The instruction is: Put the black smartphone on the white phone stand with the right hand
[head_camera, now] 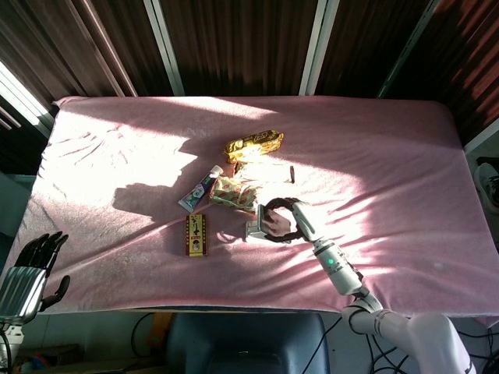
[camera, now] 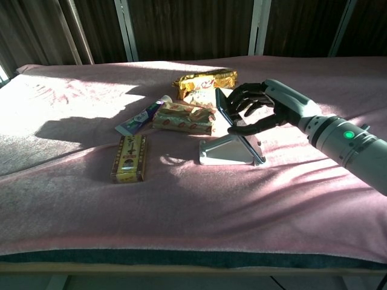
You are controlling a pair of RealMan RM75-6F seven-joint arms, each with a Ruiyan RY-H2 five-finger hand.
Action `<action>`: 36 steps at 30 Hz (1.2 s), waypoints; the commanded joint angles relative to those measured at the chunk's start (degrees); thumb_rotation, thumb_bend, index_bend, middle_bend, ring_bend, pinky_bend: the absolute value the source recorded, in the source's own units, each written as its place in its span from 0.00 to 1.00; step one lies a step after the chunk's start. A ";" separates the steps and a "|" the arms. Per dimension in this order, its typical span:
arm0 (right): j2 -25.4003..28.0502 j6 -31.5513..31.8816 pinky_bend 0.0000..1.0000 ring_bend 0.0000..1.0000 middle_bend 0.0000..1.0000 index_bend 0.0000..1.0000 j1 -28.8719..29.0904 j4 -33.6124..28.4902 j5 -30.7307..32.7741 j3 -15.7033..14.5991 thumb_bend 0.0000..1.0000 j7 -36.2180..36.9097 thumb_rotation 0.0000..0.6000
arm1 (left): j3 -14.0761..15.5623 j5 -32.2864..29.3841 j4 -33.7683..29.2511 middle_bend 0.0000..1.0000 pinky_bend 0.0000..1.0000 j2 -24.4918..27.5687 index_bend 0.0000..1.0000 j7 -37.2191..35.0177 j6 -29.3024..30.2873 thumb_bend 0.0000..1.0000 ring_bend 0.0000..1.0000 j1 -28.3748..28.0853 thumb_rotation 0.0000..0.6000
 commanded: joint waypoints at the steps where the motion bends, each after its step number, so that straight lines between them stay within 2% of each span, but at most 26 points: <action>1: 1.03 -0.86 0.36 0.20 0.33 0.07 -0.24 -1.56 0.61 0.15 0.24 -1.39 1.00 | 0.03 0.64 0.43 0.07 0.12 -0.17 0.00 -0.47 0.62 0.41 0.06 0.05 1.00; 5: 2.73 -1.89 0.32 0.16 0.28 0.00 -0.54 -4.10 1.12 0.16 0.20 -2.88 1.00 | 0.13 0.39 0.49 0.08 0.12 -0.18 0.00 -0.44 0.34 0.41 0.06 0.08 1.00; 12: 8.63 0.89 0.25 0.08 0.19 0.00 -2.44 -12.40 0.97 0.52 0.16 -7.53 1.00 | 0.07 0.32 0.46 0.08 0.12 -0.08 0.00 -0.58 0.58 0.41 0.06 0.17 1.00; 15: 14.59 2.85 0.20 0.03 0.13 0.00 -4.81 -20.10 1.03 -0.25 0.16 -15.07 1.00 | -0.01 0.15 0.51 0.08 0.12 0.04 0.00 -0.87 0.60 0.41 0.06 0.20 1.00; 17: 20.04 4.91 0.17 0.00 0.09 0.00 -7.47 -27.28 1.22 -1.49 0.16 -23.19 1.00 | -0.11 0.00 0.56 0.08 0.12 0.06 0.00 -0.92 0.74 0.41 0.06 0.26 1.00; 22: 34.25 12.14 0.06 0.00 0.02 0.00 -17.24 -45.16 4.27 -6.62 0.16 -45.57 1.00 | -0.53 -0.72 0.64 0.07 0.12 -0.11 0.00 -0.68 1.03 0.41 0.06 0.44 1.00; 24: 37.78 15.78 0.01 0.00 0.00 0.00 -21.29 -49.56 6.18 -8.38 0.16 -51.33 1.00 | -0.77 -1.10 0.68 0.07 0.12 -0.27 0.00 -0.30 1.15 0.41 0.06 0.50 1.00; 26: 38.94 22.05 0.00 0.00 0.00 0.00 -26.28 -50.94 7.01 -9.63 0.16 -54.47 1.00 | -0.97 -1.37 0.74 0.05 0.12 -0.52 0.00 0.19 1.37 0.41 0.05 0.60 1.00; 29: 38.28 28.56 0.00 0.00 0.00 0.00 -32.27 -49.30 7.86 -10.98 0.16 -55.59 1.00 | -1.04 -1.46 0.86 0.03 0.12 -0.87 0.00 0.82 1.45 0.41 0.04 0.66 1.00; 32: 36.75 31.22 0.00 0.00 0.00 0.00 -34.83 -46.35 7.04 -11.38 0.16 -57.17 1.00 | -0.99 -1.46 0.79 0.02 0.12 -1.04 0.00 1.38 1.33 0.41 0.03 0.66 1.00; 34: 37.72 31.37 0.00 0.00 0.00 0.00 -35.23 -47.04 5.08 -11.83 0.16 -56.46 1.00 | -0.95 -1.30 0.74 0.02 0.12 -1.15 0.00 1.82 1.38 0.41 0.03 0.65 1.00; 36: 38.08 32.38 0.00 0.00 0.00 0.00 -35.68 -47.60 4.22 -11.03 0.16 -54.92 1.00 | -0.91 -1.16 0.61 0.02 0.12 -1.25 0.00 2.18 1.33 0.41 0.03 0.61 1.00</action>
